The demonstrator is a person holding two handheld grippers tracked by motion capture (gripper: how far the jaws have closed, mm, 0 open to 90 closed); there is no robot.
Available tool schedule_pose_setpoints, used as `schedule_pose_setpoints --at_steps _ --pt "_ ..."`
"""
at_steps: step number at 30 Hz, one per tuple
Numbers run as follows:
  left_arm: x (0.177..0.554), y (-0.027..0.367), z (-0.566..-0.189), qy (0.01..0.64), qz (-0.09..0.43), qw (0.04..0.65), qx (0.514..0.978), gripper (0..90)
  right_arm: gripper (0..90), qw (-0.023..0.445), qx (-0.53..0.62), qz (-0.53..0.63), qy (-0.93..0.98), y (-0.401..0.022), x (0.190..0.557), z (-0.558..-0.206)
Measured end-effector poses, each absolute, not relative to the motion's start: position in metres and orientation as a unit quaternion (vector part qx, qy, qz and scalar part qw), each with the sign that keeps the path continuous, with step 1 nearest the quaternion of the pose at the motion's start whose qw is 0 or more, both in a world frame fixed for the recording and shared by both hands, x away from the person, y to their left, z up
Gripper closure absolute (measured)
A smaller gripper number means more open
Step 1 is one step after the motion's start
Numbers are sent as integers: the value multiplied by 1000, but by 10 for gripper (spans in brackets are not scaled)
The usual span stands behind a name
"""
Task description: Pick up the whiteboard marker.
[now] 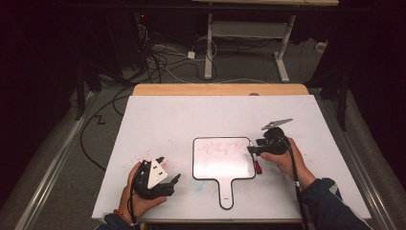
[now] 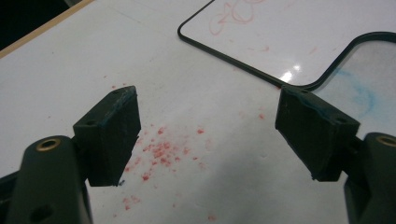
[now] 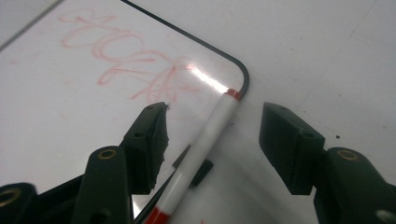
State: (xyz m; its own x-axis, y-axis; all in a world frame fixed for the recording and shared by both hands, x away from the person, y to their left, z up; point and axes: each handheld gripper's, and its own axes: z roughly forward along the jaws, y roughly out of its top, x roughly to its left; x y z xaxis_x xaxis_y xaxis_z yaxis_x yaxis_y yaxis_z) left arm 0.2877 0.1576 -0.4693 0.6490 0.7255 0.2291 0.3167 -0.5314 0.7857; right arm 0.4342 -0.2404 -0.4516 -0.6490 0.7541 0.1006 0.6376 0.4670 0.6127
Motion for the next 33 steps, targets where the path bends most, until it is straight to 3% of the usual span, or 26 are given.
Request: schedule_pose_setpoints --at_steps 2,5,6,7,12,15,22,33 --pt "287 157 -470 315 279 363 832 210 458 90 411 308 853 -238 437 -455" --pt "287 156 -470 315 283 351 835 213 569 93 424 305 848 -237 444 -458" --pt "288 155 -470 314 283 352 835 213 569 93 424 305 848 -237 444 -458" --pt "287 155 -470 313 283 349 837 213 658 77 424 311 847 -240 445 -457" --pt "287 154 -470 310 283 349 838 213 706 53 420 316 849 -241 442 -457" --pt "288 154 -471 310 280 348 839 213 790 58 408 312 856 -239 439 -456" --pt "288 153 -472 309 276 348 841 213 812 51 401 314 859 -242 440 -455" --pt "296 148 -465 316 266 366 834 210 812 117 351 379 848 -239 416 -417"
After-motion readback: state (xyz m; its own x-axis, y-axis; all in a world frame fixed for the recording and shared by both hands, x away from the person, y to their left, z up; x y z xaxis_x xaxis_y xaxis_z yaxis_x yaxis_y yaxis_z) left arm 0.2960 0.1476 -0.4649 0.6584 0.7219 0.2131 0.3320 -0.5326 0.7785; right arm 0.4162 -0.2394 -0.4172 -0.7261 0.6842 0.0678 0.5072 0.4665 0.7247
